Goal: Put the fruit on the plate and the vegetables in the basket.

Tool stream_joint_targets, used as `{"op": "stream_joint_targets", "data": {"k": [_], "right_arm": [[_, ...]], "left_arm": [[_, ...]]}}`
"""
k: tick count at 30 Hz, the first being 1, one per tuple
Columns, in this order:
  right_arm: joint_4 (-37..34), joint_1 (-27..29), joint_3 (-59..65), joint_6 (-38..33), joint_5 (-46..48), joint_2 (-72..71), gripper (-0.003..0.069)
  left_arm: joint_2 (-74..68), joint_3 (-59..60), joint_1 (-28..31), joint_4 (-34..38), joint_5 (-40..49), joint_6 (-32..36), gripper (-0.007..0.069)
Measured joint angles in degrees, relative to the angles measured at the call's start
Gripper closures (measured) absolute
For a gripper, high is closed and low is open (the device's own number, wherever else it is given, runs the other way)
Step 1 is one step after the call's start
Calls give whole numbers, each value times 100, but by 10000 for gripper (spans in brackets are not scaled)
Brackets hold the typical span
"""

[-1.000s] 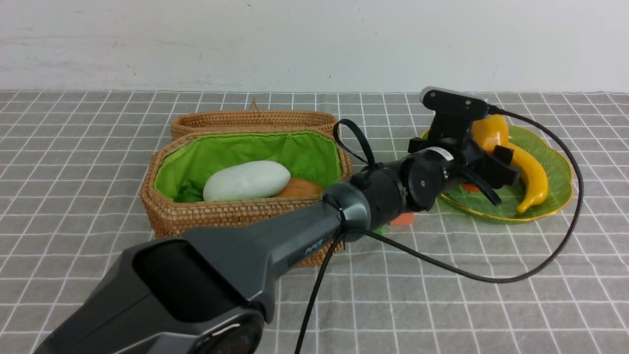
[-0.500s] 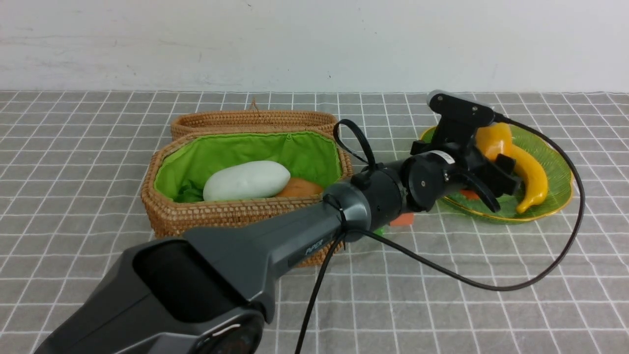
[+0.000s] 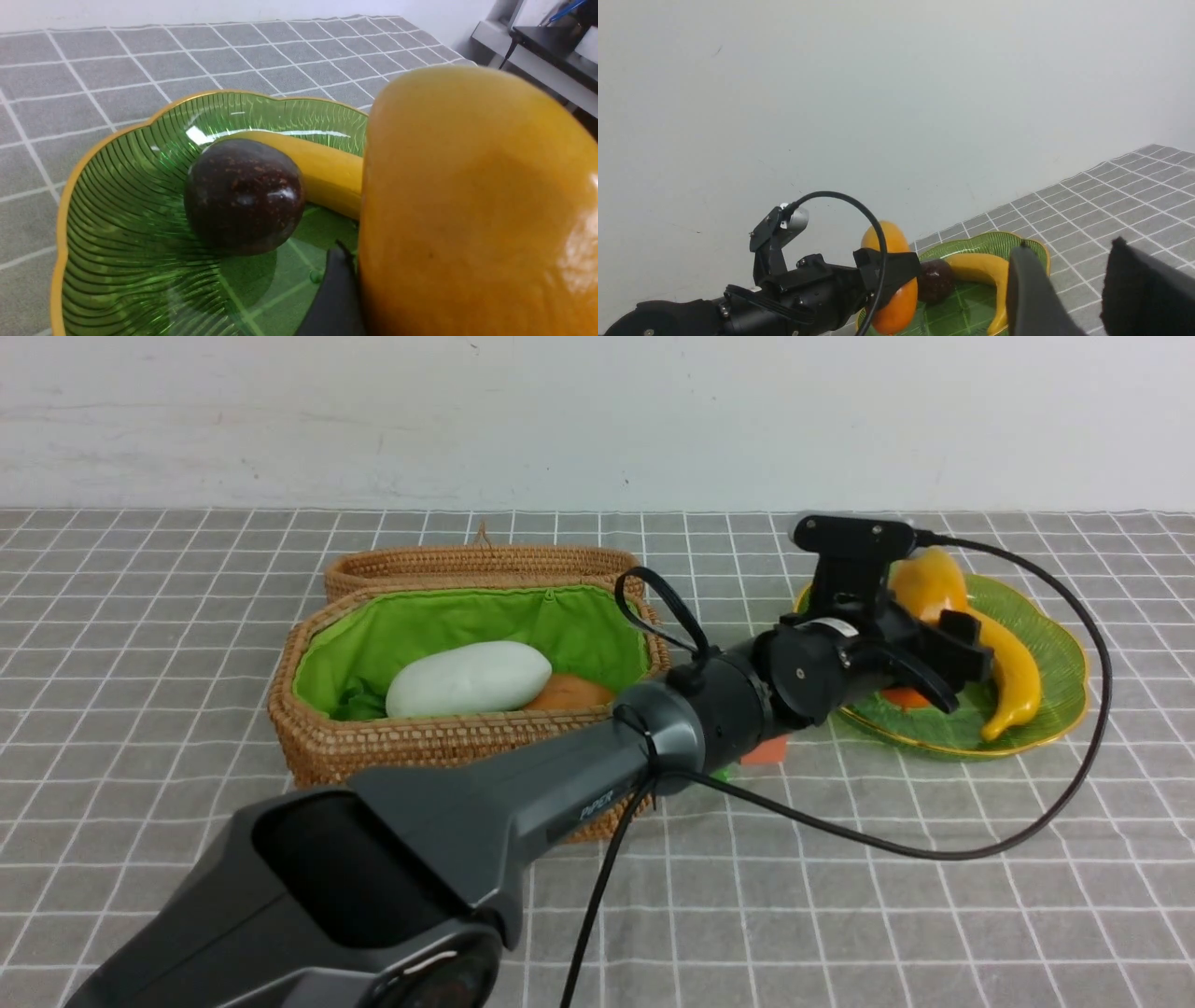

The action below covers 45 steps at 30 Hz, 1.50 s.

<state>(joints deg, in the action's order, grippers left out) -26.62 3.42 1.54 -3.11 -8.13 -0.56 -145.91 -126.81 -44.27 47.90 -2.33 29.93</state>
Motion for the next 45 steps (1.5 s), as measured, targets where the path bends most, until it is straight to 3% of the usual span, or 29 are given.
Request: {"op": "stream_joint_targets", "data": {"k": [8,15,26,32,33,35,38,39,40,45], "right_arm": [[-14,0,0,6,0,0,420],[-14,0,0,6,0,0,420],[-14,0,0,6,-5,0,420],[-14,0,0,6,-5,0,420],[-14,0,0,6,-5,0,420],[-14,0,0,6,-5,0,420],[-14,0,0,6,1,0,420],[-14,0,0,6,1,0,420],[-14,0,0,6,1,0,420],[-14,0,0,6,1,0,420]], "left_arm": [[0,0,6,0,-104,358,31],[0,0,17,418,-140,349,-45],[0,0,28,644,-54,421,-15],[128,0,51,663,233,452,100],[250,0,78,653,518,466,192],[317,0,115,608,730,471,249],[600,0,301,308,1742,476,491],[641,0,329,264,1967,476,522],[798,0,473,51,2605,480,620],[1369,0,897,-398,4300,481,638]]}}
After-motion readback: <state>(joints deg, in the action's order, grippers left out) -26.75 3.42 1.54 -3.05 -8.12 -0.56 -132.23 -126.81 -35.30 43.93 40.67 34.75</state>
